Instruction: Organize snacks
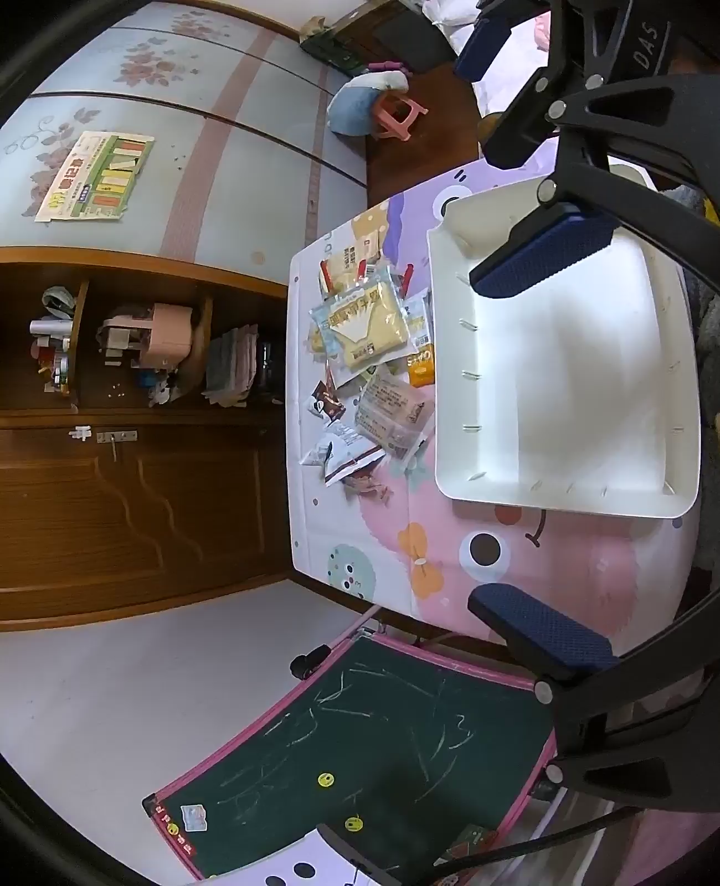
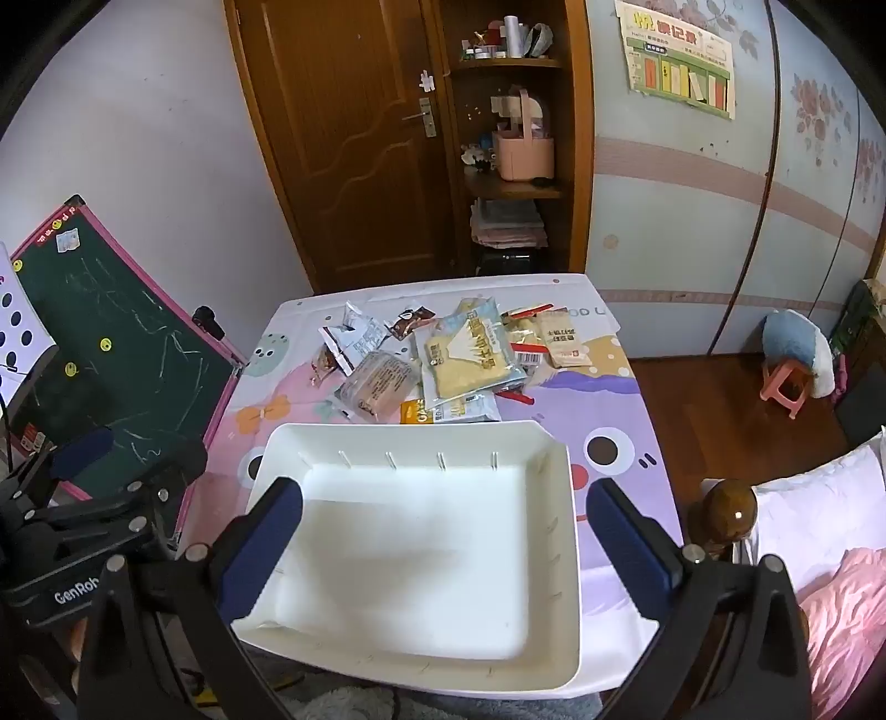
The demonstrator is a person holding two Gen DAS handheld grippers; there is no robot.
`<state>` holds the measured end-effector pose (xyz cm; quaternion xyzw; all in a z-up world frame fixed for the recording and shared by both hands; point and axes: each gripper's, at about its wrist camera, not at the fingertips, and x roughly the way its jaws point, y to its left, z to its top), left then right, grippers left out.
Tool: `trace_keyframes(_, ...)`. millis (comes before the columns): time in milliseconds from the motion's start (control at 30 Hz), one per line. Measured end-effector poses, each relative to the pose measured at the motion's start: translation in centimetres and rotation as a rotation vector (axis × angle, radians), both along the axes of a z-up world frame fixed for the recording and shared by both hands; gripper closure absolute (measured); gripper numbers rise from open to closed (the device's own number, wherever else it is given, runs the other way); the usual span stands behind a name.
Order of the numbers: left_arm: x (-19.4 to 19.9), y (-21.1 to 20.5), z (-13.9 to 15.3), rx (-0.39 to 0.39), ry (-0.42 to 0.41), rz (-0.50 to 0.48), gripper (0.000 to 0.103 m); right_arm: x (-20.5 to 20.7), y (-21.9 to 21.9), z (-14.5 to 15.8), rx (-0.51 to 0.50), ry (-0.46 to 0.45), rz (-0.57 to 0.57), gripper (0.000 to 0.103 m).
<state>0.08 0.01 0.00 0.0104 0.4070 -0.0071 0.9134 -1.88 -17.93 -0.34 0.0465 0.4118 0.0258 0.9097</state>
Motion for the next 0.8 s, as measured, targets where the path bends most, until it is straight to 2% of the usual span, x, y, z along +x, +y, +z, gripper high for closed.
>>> trace_keyframes(67,-0.2,0.3,0.0,-0.023,-0.019,0.005,0.0,0.0,-0.1,-0.1,0.0,0.001,0.0,0.0)
trace_keyframes(100,-0.1,0.0,0.0,0.002,-0.012,0.004,0.0,0.1,-0.1,-0.1,0.0,0.001,0.0,0.0)
trace_keyframes(233,-0.3,-0.1,0.1,0.007,-0.006,0.005,0.0,0.1,0.0,-0.2,-0.001,0.005,0.001,0.0)
trace_keyframes(467,-1.2,-0.9,0.0,0.0,-0.013,-0.006,0.002,0.2,0.1,-0.5,0.007,0.017,-0.003,0.0)
trace_keyframes(567,-0.4,-0.4,-0.3,-0.01,-0.006,-0.01,0.002,0.2,0.1,-0.4,0.009,0.02,0.0,0.0)
trace_keyframes(800,-0.6,-0.2,0.0,-0.006,0.002,-0.007,0.003,-0.3,0.4,-0.3,-0.02,-0.005,0.005,0.0)
